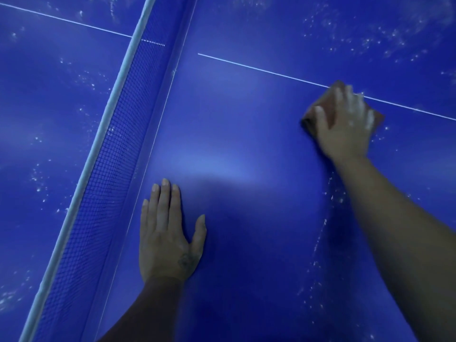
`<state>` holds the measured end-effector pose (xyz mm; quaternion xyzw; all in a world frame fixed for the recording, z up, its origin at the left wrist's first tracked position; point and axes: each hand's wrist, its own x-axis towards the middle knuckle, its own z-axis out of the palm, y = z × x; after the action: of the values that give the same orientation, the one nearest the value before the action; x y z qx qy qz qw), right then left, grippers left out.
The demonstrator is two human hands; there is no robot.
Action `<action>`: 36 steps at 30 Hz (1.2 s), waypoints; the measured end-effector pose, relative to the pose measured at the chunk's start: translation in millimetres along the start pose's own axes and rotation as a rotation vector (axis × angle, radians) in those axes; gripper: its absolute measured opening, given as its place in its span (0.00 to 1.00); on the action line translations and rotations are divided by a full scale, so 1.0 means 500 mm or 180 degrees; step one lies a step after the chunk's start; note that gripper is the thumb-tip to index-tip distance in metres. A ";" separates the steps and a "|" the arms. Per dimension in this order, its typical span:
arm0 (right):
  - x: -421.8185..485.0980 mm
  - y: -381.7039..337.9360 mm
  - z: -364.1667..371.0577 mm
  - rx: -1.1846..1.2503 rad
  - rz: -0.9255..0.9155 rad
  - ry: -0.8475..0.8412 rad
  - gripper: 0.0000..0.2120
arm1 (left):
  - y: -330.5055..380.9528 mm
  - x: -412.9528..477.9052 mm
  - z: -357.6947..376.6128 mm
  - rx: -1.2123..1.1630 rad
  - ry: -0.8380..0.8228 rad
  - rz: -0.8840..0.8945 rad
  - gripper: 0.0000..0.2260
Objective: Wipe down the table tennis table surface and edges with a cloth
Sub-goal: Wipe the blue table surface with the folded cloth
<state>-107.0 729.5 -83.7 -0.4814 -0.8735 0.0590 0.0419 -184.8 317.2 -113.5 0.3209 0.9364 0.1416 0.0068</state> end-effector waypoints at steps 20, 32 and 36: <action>-0.009 0.104 -0.017 0.0061 0.0959 -0.0072 0.37 | -0.007 0.001 0.013 -0.0001 0.0268 0.0118 0.35; -0.175 0.101 -0.025 -0.0018 -0.0767 -0.0203 0.34 | 0.115 -0.125 0.015 0.0017 0.0032 -0.0385 0.36; -0.145 0.221 -0.043 0.0000 0.0347 -0.0133 0.36 | 0.136 -0.162 0.020 0.0077 -0.0031 -0.0387 0.36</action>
<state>26.9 727.9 -79.3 -0.5269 -0.8467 0.0712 0.0203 -78.7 322.0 -111.4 0.2642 0.9558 0.1280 0.0161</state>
